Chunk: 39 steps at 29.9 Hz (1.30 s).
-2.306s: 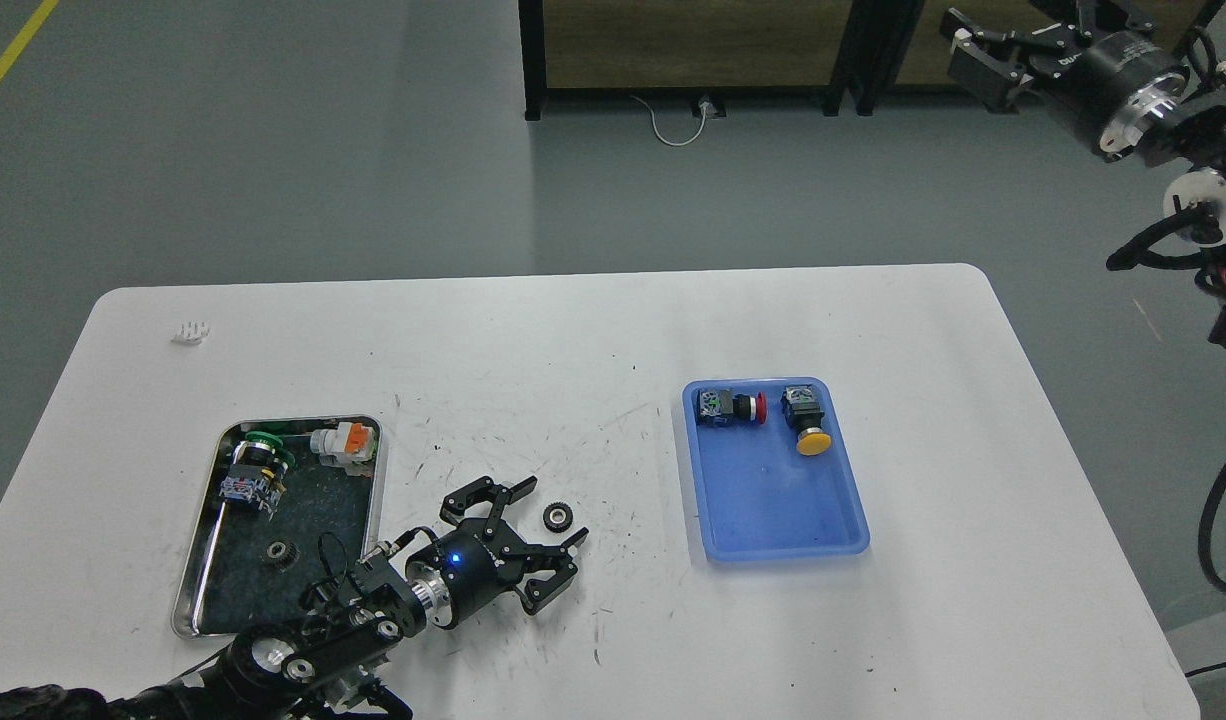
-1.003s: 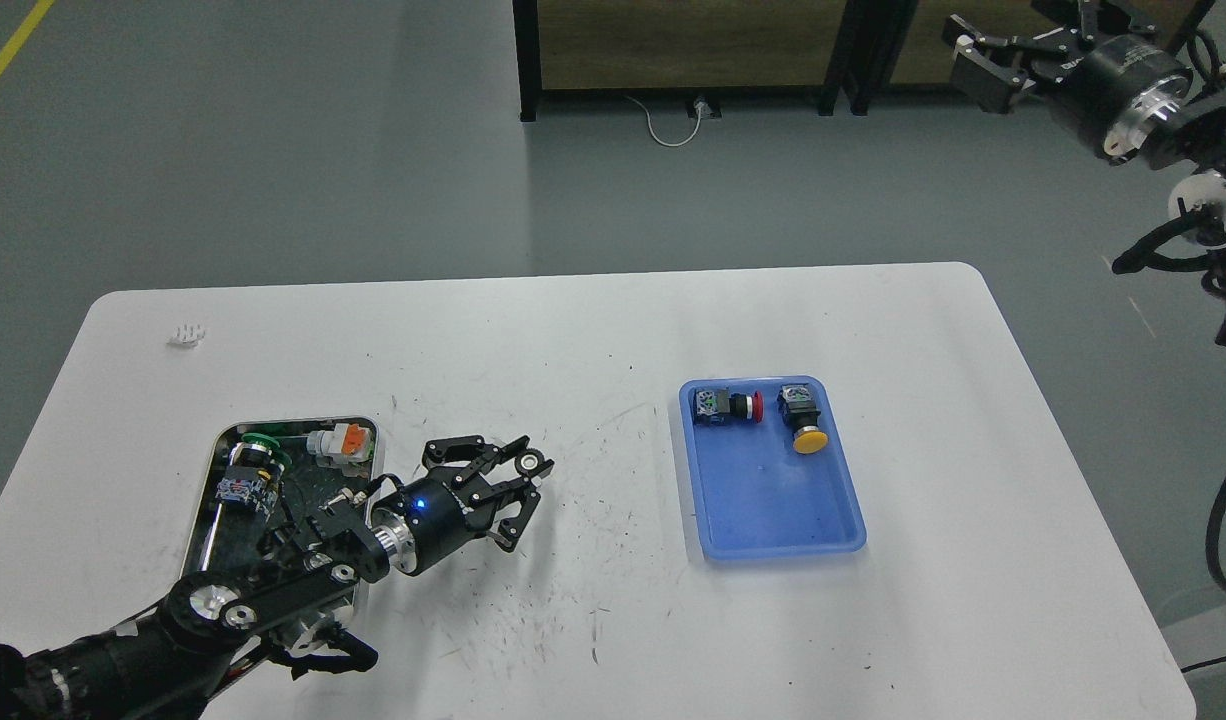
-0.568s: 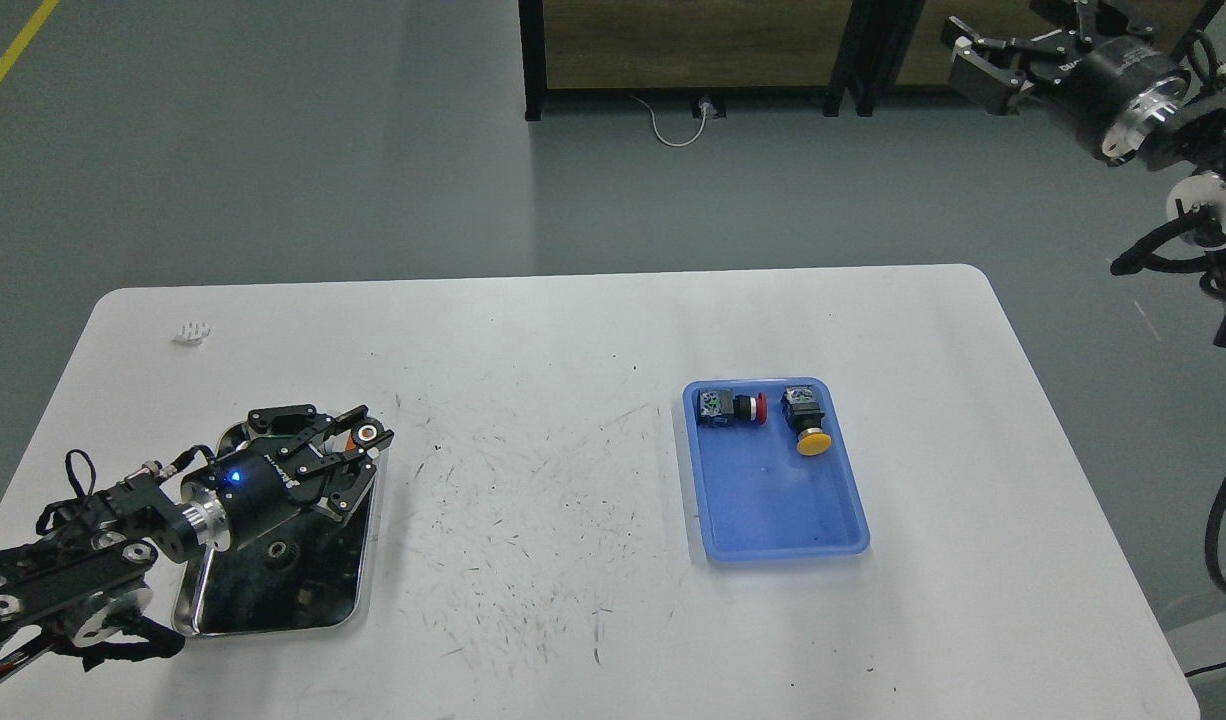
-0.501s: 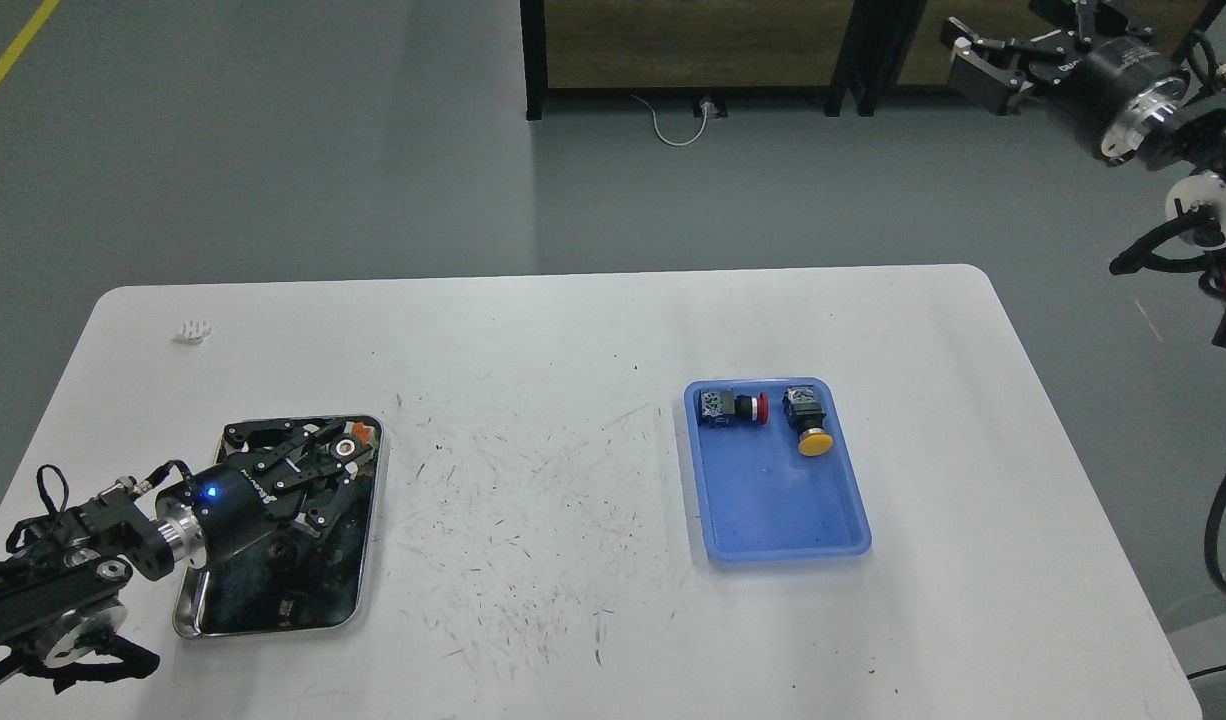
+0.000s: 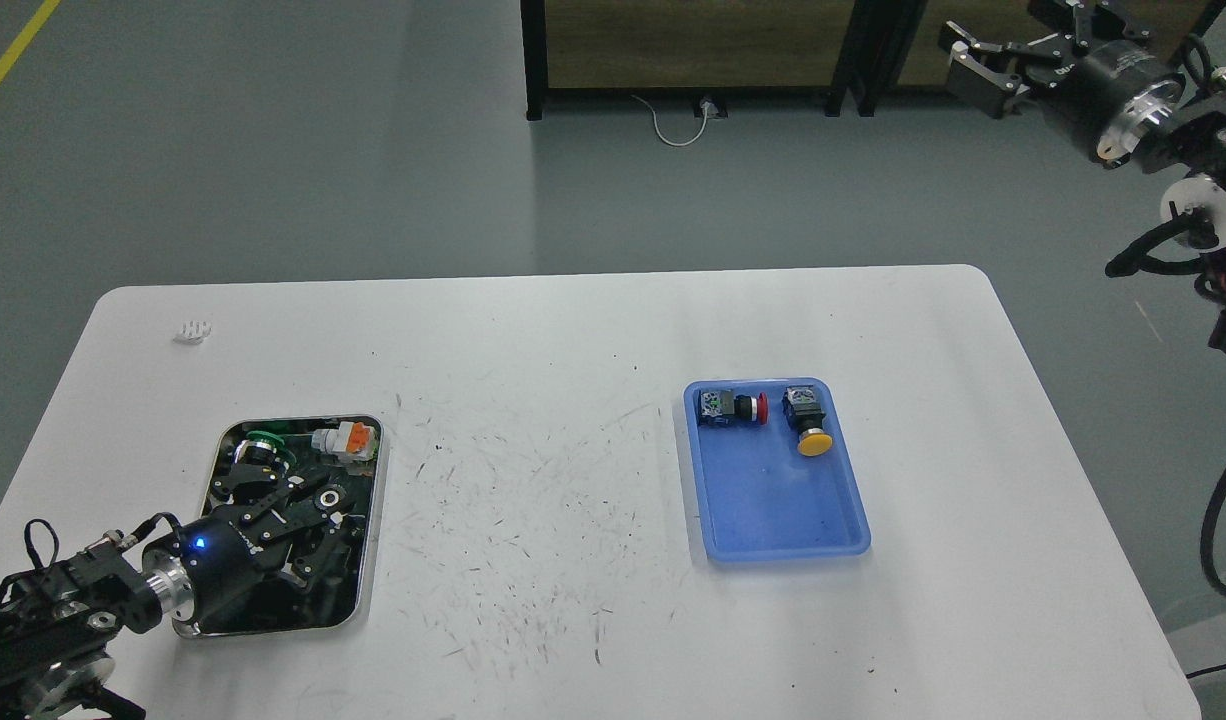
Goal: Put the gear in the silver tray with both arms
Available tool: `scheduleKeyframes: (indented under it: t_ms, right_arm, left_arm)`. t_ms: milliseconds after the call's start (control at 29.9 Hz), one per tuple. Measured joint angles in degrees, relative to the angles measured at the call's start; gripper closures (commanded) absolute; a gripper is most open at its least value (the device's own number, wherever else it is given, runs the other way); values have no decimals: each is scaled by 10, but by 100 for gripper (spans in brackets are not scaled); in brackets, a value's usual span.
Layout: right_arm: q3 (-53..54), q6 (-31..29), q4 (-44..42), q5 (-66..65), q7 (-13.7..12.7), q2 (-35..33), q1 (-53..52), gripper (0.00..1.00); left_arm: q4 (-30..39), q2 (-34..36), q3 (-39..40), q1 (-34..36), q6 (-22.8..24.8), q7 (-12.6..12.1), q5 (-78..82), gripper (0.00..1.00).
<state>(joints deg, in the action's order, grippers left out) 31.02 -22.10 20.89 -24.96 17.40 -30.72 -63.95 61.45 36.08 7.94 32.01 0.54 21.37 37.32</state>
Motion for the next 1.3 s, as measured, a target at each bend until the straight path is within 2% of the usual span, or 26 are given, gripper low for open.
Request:
scheduleKeyframes:
  t_ms: [334,602,1003,1136,1203,1237,1303]
  right_arm:
    - [0,0,-1,0,-1,1,-5,0]
    - [0,1,-2,0,-1,1,-6,0]
    - [0,5,-2,0,-1,0,-6,0]
    - [-1,7,-2,0,-1,0,-5,0]
    - [-1,7,-2,0,-1,0,-5,0]
    - [0,9,-3,0,-1,0,-6,0]
    - [2,15,-5,0,0,-2,-12,0]
  left_arm:
    - [-37,-16,2,-5,0,3,-11,73]
    - [-47,-18,3,-6,1,5,-13,56]
    - [-60,-20,4,-6,0,6,-33,43]
    - [-59,-20,7,-2,0,6,-41,28]
    - [-56,-19,16,5,0,3,-57,15]
    - [-55,-17,24,9,0,2,-66,6]
    - [-55,-9,48,18,-1,0,-87,2]
